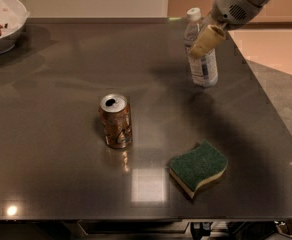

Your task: Knock blue plastic bottle over

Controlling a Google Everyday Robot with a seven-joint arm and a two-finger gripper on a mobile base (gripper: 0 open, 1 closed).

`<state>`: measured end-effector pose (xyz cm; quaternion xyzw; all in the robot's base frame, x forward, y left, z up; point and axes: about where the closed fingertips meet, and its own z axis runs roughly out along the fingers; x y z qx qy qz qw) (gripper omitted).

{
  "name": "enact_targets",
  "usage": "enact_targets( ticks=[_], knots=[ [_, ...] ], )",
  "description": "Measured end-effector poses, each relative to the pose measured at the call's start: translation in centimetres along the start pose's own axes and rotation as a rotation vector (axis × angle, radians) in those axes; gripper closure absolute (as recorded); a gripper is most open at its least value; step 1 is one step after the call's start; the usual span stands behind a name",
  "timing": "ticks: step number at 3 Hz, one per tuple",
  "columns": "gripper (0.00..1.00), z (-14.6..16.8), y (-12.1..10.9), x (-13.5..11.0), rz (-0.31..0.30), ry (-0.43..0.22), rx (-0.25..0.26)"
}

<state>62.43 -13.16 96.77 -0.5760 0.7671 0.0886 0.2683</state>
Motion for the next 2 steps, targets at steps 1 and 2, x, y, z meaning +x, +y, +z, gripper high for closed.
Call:
enact_targets(
  ticks=[1,2],
  knots=[
    [1.00,-0.8,2.5,2.1,-0.051,0.121,-0.059],
    [1.00,-0.6,4.6,3.8,-0.103,0.213,-0.125]
  ],
)
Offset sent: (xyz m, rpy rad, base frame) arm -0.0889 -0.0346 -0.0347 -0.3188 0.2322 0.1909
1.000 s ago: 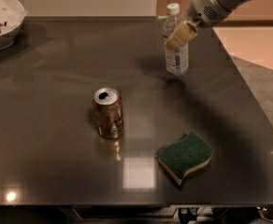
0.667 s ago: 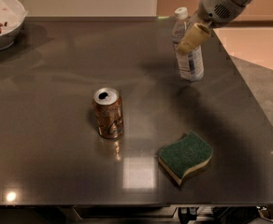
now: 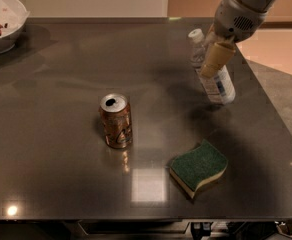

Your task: Knock blue plastic bottle over

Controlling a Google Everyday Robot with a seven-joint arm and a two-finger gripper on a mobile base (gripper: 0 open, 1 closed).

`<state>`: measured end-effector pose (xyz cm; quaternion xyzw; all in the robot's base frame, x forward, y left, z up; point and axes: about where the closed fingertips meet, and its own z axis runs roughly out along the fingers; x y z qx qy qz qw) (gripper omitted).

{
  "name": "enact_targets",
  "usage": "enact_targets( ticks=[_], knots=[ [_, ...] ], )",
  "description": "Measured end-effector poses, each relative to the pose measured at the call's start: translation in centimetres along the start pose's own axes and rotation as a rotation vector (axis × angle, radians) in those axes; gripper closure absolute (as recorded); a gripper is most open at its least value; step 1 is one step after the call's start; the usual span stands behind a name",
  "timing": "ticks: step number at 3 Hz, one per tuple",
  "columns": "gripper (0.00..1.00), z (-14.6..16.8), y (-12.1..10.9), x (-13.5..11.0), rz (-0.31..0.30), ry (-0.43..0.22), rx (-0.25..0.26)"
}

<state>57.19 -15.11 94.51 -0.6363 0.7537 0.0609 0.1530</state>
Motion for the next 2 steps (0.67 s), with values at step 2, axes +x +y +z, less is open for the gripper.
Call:
enact_targets(
  ticks=[2],
  knots=[
    [0.59,2.8,1.2,0.8,-0.070,0.099,-0.084]
  ],
)
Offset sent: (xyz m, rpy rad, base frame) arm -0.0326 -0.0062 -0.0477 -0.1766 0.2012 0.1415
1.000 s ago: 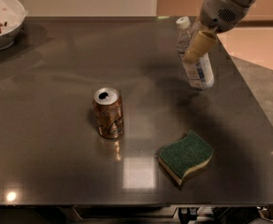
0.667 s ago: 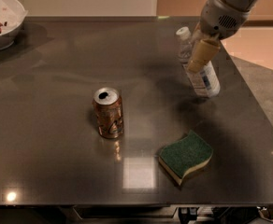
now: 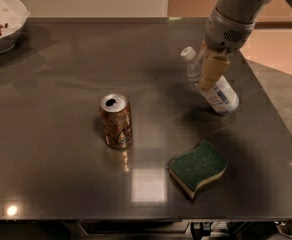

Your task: Knock blue plastic bottle over

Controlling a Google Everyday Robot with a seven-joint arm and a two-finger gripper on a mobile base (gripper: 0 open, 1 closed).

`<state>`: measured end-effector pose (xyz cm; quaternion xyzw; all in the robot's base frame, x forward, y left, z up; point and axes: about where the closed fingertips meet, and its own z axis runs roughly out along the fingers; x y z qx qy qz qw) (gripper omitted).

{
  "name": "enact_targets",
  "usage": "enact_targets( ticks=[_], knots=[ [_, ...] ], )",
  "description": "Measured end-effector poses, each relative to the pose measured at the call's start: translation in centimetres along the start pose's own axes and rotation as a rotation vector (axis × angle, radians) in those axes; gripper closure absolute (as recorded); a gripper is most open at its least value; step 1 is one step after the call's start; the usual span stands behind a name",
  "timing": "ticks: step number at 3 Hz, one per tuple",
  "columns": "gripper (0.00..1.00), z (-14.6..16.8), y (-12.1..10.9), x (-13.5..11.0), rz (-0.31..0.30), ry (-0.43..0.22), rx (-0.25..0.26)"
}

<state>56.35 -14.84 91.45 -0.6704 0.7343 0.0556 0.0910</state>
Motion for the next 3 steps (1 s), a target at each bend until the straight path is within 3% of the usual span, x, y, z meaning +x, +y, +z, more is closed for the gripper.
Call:
enact_targets(
  ticks=[2,3],
  knots=[
    [0.12,2.2,0.6,-0.7,-0.038,0.003,-0.038],
    [0.00,3.1,1.0,-1.1,-0.047,-0.012,-0.056]
  ],
)
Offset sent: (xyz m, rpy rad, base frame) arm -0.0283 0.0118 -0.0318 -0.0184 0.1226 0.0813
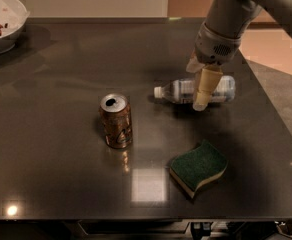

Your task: Knock blue plastic bottle over

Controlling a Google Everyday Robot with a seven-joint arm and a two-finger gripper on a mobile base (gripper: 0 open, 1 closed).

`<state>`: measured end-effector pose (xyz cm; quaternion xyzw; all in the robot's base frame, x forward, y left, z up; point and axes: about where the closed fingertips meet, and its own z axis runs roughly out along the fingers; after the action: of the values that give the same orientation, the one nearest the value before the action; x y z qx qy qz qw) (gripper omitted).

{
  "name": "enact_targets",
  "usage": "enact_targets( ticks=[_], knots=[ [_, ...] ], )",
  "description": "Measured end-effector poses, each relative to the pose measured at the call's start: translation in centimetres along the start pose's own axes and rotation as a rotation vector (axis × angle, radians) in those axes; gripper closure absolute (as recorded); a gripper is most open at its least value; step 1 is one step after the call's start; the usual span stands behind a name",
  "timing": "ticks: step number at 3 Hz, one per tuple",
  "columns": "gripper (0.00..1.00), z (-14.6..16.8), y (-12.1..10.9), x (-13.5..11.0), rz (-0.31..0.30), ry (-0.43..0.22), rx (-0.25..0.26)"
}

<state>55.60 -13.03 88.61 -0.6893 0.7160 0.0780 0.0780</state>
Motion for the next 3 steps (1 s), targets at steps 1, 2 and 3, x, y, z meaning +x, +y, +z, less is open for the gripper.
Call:
enact_targets(
  ticks=[1,2,3],
  knots=[
    [0.00,0.59,0.35,-0.23,-0.005,-0.014,-0.016],
    [0.00,1.02,0.57,-0.29,-0.007,-0.021,-0.028],
    [0.00,1.37,0.78,-0.23,-0.005,-0.025,-0.039]
  ],
)
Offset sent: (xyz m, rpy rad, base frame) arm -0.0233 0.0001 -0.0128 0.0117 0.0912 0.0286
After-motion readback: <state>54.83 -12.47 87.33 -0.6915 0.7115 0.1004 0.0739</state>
